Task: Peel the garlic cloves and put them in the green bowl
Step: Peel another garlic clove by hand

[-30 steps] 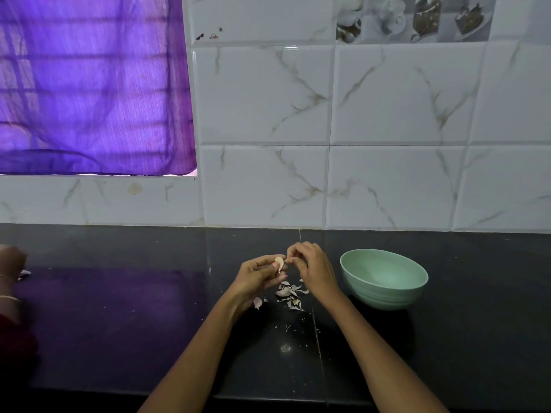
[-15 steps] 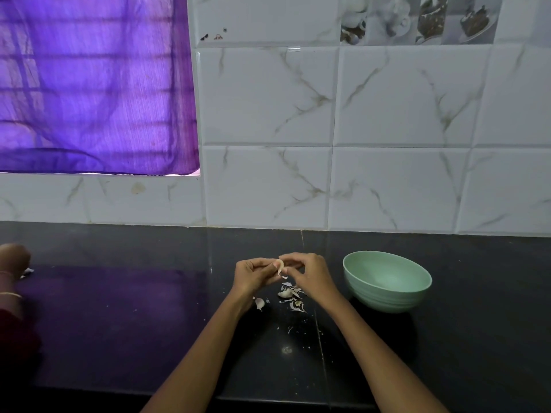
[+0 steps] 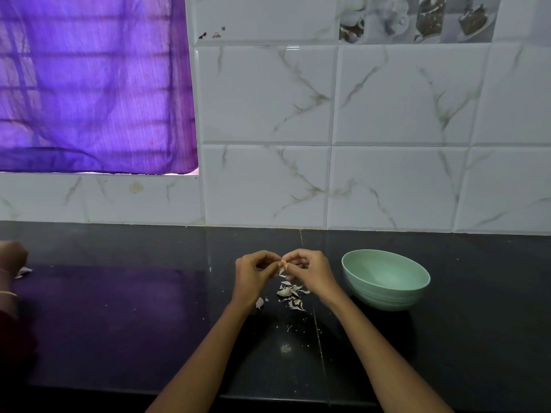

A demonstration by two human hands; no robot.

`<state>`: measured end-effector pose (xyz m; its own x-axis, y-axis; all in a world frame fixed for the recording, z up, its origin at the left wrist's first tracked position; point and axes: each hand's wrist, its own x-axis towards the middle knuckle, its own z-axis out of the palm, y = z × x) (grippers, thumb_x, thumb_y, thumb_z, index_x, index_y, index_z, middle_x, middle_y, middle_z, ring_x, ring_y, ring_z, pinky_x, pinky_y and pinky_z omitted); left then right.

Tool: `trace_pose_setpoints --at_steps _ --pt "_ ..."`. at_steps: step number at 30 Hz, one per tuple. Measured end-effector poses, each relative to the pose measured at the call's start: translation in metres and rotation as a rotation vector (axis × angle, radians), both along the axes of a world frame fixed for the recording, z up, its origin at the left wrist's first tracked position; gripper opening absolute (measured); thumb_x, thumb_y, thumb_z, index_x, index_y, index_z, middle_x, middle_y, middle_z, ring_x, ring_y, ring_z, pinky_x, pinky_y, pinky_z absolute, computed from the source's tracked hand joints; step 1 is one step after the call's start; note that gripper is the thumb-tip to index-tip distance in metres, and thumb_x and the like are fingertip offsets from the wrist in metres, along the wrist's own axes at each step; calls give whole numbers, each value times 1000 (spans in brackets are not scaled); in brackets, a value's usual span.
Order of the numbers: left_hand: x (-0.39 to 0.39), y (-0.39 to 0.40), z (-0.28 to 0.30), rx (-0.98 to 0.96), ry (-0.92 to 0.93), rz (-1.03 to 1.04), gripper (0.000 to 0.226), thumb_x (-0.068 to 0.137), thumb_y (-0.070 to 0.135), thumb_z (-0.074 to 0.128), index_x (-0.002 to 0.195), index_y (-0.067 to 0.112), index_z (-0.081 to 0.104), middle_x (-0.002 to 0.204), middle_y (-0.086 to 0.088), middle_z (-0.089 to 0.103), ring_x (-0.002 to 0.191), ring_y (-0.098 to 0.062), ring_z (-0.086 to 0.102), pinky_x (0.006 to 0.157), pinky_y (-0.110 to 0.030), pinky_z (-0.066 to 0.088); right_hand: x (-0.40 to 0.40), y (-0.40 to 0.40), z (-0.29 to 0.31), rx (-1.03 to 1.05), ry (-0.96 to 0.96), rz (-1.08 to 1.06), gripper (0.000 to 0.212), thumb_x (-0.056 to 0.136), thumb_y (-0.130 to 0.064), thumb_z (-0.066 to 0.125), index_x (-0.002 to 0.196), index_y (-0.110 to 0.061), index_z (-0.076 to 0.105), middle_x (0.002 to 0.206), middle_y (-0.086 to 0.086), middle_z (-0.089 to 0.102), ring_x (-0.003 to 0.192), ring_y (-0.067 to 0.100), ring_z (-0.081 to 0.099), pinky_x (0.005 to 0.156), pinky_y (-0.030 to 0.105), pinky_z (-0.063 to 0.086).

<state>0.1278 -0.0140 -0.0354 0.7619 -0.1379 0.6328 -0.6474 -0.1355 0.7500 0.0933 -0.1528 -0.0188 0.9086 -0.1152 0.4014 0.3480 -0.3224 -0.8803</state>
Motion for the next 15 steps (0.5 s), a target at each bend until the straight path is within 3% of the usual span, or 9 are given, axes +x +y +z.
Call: trace_pose_setpoints --at_steps 6,11,15 --pt "1 0 -1 23 -97 78 6 73 9 77 77 12 73 64 11 67 57 -1 64 57 -14 52 -4 0 2 99 29 31 9 83 0 64 91 0 69 71 8 66 51 5 63 49 11 44" --pt "1 -1 -4 -5 -58 48 6 76 7 74 76 12 70 64 4 67 55 -3 63 57 -23 57 -1 0 0 92 24 52 11 82 1 65 92 -3 70 74 8 68 56 4 64 61 16 54" --pt "1 -1 -6 47 -58 18 11 82 4 66 78 13 66 65 5 63 57 -2 60 54 -16 52 -1 -1 0 87 17 63 13 80 -1 68 93 -1 70 77 12 70 61 9 66 69 25 57"
